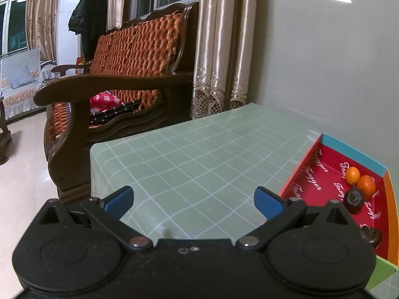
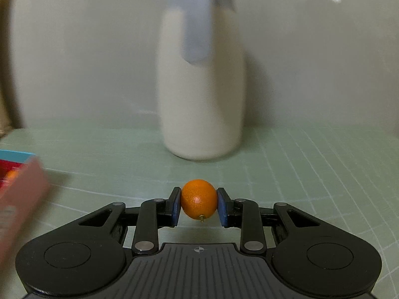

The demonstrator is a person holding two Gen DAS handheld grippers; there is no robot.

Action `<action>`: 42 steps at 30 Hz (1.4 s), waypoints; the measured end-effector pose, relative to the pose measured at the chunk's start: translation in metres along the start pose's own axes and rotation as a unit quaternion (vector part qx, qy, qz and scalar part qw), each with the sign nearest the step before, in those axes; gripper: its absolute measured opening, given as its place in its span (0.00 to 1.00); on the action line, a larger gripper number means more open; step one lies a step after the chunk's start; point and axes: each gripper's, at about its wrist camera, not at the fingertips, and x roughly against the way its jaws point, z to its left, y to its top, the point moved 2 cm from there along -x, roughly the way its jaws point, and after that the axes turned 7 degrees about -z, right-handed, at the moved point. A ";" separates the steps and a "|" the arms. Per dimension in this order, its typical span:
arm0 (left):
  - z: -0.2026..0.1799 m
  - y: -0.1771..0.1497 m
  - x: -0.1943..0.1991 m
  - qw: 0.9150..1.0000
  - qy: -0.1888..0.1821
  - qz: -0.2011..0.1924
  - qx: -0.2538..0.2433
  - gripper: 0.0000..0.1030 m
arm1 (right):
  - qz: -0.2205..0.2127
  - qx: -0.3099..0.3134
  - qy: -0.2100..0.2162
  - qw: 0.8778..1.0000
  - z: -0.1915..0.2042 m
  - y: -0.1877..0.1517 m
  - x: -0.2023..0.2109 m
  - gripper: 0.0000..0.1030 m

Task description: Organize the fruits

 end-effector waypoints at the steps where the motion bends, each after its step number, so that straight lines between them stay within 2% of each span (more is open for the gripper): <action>1: 0.002 0.000 0.000 1.000 0.002 0.000 0.002 0.94 | -0.007 0.003 0.011 1.000 0.008 0.002 0.008 0.29; 4: 0.008 0.002 0.001 1.000 0.008 -0.004 0.007 0.94 | -0.031 0.012 0.050 0.998 0.032 0.008 0.031 0.29; 9: 0.022 0.004 -0.001 1.000 0.017 0.002 0.020 0.94 | -0.063 0.038 0.130 0.989 0.086 0.015 0.070 0.29; 14: 0.034 0.005 -0.003 0.999 0.020 0.009 0.033 0.94 | -0.071 0.078 0.191 0.976 0.144 0.013 0.097 0.29; 17: 0.036 0.005 -0.006 0.999 0.019 0.017 0.032 0.94 | -0.065 0.099 0.211 0.970 0.176 0.008 0.103 0.29; 22: 0.039 0.004 -0.011 0.999 0.010 0.036 0.035 0.94 | -0.032 0.122 0.220 0.967 0.209 -0.003 0.098 0.30; 28: 0.038 0.001 -0.013 0.998 0.005 0.047 0.030 0.94 | 0.004 0.126 0.212 0.969 0.234 -0.016 0.083 0.30; 34: 0.038 0.001 -0.013 0.998 0.003 0.048 0.028 0.94 | 0.030 0.122 0.203 0.971 0.233 -0.019 0.081 0.30; 35: 0.038 0.001 -0.013 0.998 0.002 0.048 0.028 0.94 | 0.028 0.114 0.202 0.972 0.231 -0.018 0.082 0.31; 36: 0.037 0.001 -0.013 0.999 0.001 0.048 0.026 0.94 | 0.026 0.105 0.201 0.974 0.229 -0.016 0.083 0.39; 37: 0.035 0.001 -0.012 0.999 0.001 0.047 0.024 0.94 | 0.023 0.097 0.200 0.975 0.226 -0.014 0.085 0.56; 39: 0.032 0.001 -0.011 0.999 -0.001 0.043 0.019 0.94 | 0.009 0.082 0.199 0.976 0.219 -0.010 0.092 0.69; 42: 0.025 0.000 -0.008 0.999 -0.008 0.037 0.008 0.94 | -0.010 0.073 0.198 0.978 0.207 -0.003 0.108 0.70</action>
